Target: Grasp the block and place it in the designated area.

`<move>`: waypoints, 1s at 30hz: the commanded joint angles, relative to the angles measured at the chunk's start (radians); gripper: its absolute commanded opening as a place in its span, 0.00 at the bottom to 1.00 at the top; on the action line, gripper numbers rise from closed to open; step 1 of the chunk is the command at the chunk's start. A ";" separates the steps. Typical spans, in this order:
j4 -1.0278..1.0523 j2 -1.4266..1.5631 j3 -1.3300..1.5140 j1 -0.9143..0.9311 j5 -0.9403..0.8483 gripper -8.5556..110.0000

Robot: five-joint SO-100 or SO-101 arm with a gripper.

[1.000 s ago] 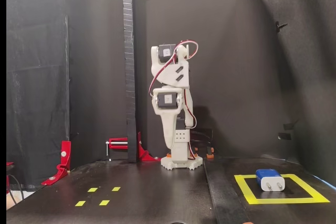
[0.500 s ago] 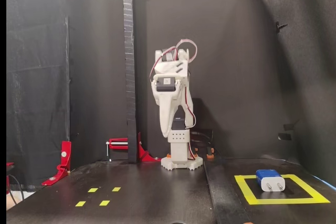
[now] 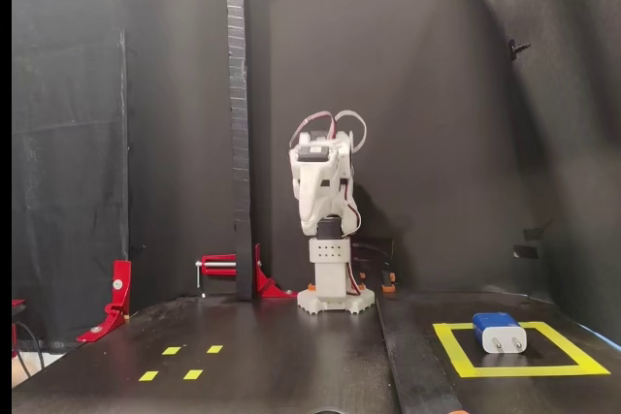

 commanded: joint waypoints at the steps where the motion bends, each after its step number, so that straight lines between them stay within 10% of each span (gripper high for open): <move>1: -0.026 0.101 0.069 -0.006 -0.008 0.07; 30: 0.031 0.376 0.486 -0.028 -0.005 0.07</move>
